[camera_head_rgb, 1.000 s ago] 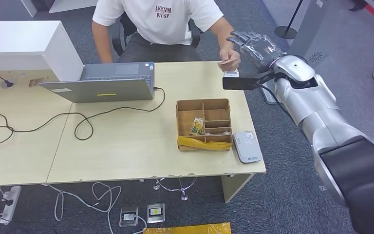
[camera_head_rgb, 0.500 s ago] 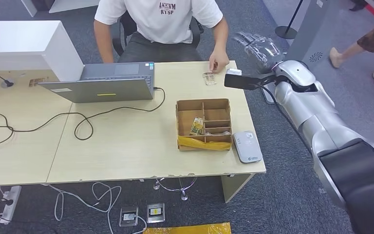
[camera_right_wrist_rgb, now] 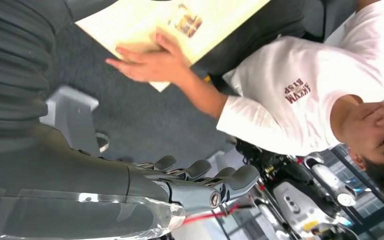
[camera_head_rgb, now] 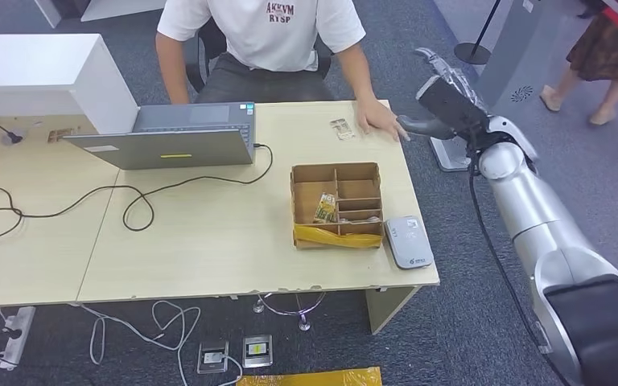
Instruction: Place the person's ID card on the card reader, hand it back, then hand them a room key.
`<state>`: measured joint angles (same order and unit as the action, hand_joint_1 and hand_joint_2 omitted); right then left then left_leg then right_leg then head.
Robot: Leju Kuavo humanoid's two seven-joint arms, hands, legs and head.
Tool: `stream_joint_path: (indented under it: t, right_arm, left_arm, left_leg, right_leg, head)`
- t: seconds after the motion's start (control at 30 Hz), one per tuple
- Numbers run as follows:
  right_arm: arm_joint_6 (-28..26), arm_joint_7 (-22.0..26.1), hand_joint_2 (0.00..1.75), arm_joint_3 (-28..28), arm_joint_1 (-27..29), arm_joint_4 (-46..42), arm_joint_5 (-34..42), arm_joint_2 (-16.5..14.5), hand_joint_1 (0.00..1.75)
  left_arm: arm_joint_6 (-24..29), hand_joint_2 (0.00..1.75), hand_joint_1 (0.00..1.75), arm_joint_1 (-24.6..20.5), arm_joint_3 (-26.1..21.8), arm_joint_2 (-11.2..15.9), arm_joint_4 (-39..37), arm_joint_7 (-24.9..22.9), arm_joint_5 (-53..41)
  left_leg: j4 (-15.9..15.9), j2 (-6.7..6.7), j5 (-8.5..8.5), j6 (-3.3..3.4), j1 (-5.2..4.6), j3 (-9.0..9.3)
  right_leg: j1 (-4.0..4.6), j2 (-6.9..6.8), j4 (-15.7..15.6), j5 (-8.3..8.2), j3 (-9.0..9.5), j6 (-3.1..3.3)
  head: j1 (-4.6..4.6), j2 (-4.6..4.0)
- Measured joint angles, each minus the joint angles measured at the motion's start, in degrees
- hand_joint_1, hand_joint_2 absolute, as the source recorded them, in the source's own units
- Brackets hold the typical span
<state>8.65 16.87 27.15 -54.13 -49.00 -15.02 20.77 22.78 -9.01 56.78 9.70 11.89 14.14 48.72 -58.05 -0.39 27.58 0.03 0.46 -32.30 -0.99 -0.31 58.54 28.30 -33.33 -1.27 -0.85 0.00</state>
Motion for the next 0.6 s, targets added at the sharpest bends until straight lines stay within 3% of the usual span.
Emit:
stream_joint_path:
  t: [0.2, 0.6]
  right_arm:
    - [3.1, -3.5, 1.75, -3.8, 9.5, -11.7, 2.8, 3.1, 0.00]
    - [5.2, -7.3, 1.75, -8.1, 21.1, -23.7, 5.3, 6.8, 0.00]
  left_arm:
    - [0.0, 0.00, 0.00, 0.0, 0.0, 0.1, 0.0, 0.4, 0.6]
    - [0.0, 0.00, 0.00, 0.0, 0.0, 0.3, 0.0, 0.6, 0.6]
  left_leg:
    - [0.0, 0.00, 0.01, -0.01, -0.01, -0.01]
    - [0.0, 0.01, 0.02, -0.02, 0.00, -0.02]
  right_leg:
    - [-0.01, 0.01, 0.0, 0.00, 0.00, 0.00]
    - [0.00, 0.02, 0.0, 0.00, 0.00, 0.00]
  head:
    - [0.02, 0.00]
    - [0.01, 0.00]
